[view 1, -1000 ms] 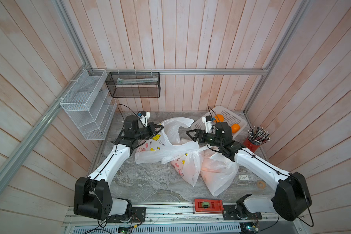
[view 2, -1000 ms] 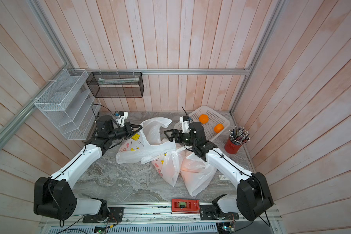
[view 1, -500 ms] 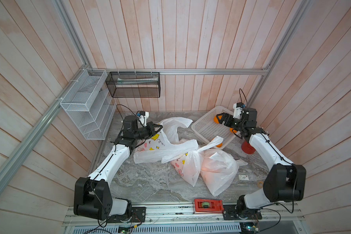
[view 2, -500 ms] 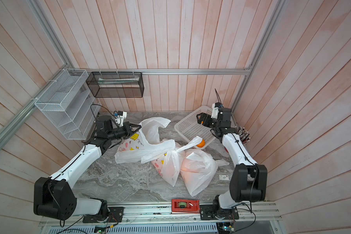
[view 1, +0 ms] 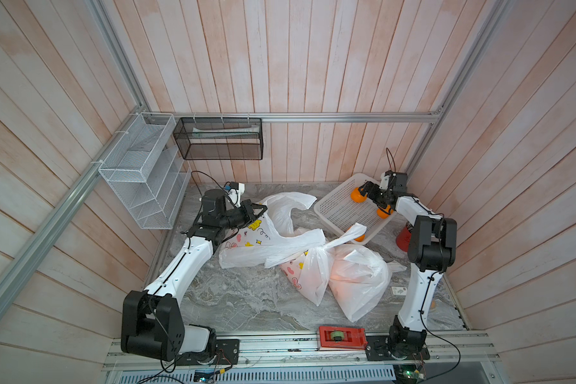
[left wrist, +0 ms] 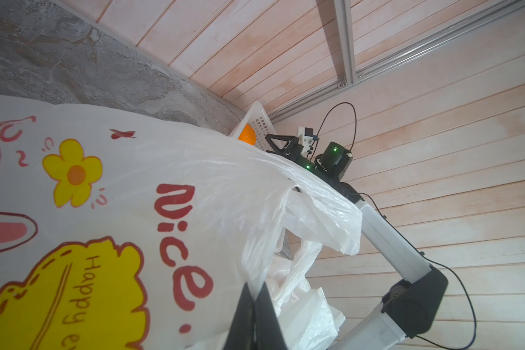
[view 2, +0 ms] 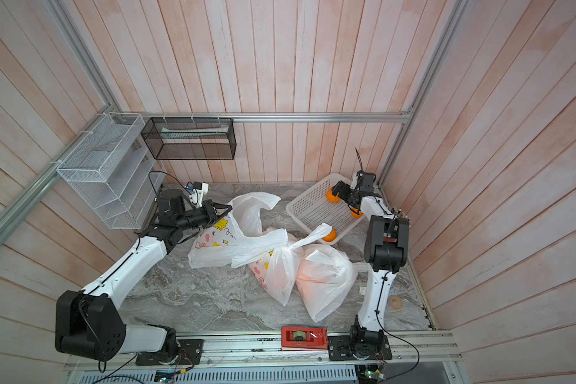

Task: Place the oranges into plastic bags & tie knots
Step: Adjust the basket at the center of the board, then pick up the orange from the basket.

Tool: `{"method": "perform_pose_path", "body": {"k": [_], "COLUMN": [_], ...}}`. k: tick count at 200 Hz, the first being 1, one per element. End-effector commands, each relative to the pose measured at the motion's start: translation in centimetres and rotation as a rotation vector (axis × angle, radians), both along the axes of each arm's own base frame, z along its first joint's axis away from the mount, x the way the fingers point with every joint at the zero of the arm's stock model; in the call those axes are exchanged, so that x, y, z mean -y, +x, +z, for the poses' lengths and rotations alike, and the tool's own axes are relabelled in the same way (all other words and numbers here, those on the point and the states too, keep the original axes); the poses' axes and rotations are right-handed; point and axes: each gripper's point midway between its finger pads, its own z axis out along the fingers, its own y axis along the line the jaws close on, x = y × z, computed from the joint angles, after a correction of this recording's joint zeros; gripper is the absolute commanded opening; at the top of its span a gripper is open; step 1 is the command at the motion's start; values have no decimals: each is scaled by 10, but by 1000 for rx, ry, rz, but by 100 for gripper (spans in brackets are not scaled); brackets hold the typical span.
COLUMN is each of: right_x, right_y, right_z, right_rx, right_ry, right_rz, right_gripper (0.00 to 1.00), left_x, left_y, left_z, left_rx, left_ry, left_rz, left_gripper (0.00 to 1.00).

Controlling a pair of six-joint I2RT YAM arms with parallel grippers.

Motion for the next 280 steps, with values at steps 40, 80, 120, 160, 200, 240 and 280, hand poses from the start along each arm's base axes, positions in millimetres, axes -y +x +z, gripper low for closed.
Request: {"method": "perform_pose_path", "body": {"k": [40, 80, 120, 160, 200, 240, 280], "right_x": [-4, -5, -12, -14, -25, -39, -43], "right_y": [29, 33, 39, 42, 51, 49, 40], "right_z": [-19, -31, -44, -54, -65, -70, -74], "right_rx": [-38, -44, -85, -111, -134, -152, -169], "right_ry": [143, 238, 230, 197, 226, 229, 153], "right_rz": [-98, -200, -241, -276, -230, -184, -175], "right_gripper": [91, 88, 87, 87, 80, 82, 87], "left_x": [0, 1, 2, 5, 5, 5, 5], "left_y": [-1, 0, 1, 2, 4, 4, 2], "left_z": [6, 8, 7, 6, 4, 3, 2], "left_rx": [32, 42, 43, 44, 43, 40, 38], "left_ry": [9, 9, 21, 17, 20, 22, 23], "left_rz": [-19, -28, -42, -59, -64, -63, -59], "left_gripper": [0, 0, 0, 0, 0, 0, 0]}}
